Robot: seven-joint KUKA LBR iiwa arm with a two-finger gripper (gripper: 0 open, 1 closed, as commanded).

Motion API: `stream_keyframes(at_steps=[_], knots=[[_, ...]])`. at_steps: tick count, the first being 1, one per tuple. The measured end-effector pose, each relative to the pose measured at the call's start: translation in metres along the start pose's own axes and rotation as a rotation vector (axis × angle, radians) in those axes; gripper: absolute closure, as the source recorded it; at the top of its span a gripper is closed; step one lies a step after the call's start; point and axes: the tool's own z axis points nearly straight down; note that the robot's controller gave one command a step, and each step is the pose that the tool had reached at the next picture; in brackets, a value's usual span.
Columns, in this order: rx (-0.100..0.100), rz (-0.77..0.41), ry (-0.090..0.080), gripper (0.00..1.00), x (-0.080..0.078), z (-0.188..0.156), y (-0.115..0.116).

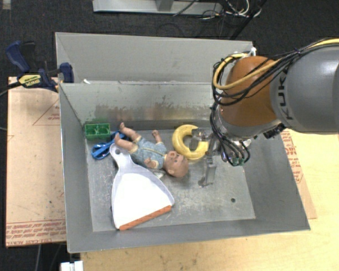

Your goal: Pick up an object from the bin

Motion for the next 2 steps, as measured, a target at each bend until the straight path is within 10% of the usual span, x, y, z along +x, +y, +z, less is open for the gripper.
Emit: stream_keyframes(at_steps=[2], knots=[[0.003,-0.048,-0.011,0.0,-0.01,0.01,0.015]])
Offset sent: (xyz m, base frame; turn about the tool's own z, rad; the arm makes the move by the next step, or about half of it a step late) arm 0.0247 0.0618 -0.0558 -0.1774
